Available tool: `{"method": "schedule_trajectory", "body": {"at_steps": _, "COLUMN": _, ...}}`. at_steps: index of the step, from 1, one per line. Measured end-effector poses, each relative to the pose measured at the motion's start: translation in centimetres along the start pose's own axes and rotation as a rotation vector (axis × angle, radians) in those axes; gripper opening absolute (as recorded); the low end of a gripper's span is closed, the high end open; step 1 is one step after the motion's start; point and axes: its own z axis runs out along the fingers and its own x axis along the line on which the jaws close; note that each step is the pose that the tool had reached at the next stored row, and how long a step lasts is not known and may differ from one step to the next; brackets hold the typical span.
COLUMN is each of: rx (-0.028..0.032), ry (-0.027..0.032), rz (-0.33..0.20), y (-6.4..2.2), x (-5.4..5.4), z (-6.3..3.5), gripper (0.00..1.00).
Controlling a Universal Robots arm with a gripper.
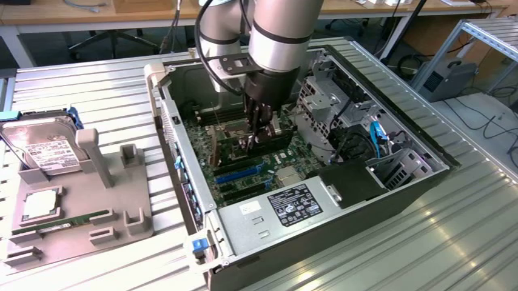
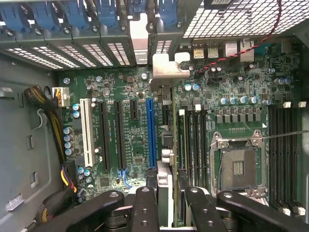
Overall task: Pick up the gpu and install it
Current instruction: 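Insert the gpu into the slot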
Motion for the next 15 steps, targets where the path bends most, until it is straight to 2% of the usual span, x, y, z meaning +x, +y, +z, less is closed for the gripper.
{"method": "schedule_trajectory", "body": {"at_steps": 15, "rx": 0.0000, "ry": 0.0000, "rz": 0.000, "y": 0.16, "x": 0.06, "z": 0.27, "gripper": 0.27}}
